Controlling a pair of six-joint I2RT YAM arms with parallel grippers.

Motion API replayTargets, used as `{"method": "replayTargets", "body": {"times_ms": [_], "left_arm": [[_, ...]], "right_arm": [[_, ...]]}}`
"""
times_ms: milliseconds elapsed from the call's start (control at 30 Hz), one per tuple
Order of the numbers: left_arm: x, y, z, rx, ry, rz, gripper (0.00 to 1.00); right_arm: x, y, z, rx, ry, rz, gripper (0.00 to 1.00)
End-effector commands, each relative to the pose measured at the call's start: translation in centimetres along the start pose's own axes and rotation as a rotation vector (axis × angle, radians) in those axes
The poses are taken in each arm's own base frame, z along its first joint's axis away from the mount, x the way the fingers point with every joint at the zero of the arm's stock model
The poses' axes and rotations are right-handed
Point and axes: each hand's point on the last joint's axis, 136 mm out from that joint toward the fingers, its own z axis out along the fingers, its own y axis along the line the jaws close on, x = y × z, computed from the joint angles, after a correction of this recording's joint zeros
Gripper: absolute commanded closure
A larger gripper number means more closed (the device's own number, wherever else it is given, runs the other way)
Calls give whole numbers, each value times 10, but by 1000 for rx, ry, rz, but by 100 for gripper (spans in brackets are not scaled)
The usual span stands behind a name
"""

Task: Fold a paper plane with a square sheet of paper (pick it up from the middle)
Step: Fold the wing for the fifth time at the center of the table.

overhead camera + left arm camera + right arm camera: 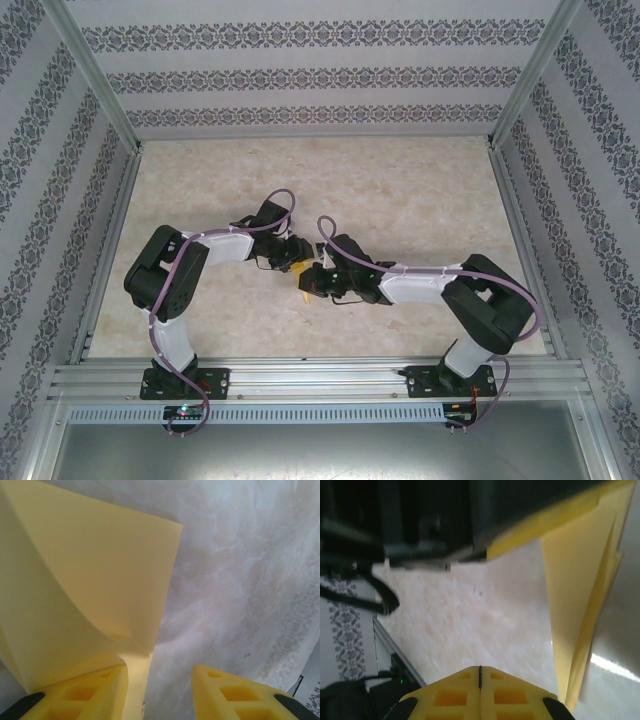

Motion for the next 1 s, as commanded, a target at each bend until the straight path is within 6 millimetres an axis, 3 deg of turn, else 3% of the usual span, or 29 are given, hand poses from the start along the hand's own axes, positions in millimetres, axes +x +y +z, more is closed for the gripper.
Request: {"method": "replayTargets", "body": {"times_ms": [0,133,200,400,500,667,767,867,967], "left_arm": [[12,34,13,-113,33,-50,58],[12,29,11,-94,34,-39,58],[11,25,9,-82,28,-29,57],[5,10,2,-51,11,-2,56],[6,13,3,-57,9,-11,56],[7,15,7,-52,18,-27,57],[8,15,8,-56,23,-25,57],[8,15,8,-57,24,-25,57],[8,15,7,-57,25,-26,56]], "right_arm": [[-10,-18,14,39,-41,55,94],[-10,-50,13,92,-54,115,95],[2,-71,11,147,-6,152,96],[32,-108,2,273,106,168,98],[21,-85,-3,202,67,136,97],[-11,-22,-20,75,-54,15,95],[-16,0,-13,10,-49,-7,94],[-15,4,7,-8,-16,11,95],[-15,-11,20,2,-32,59,95]]}}
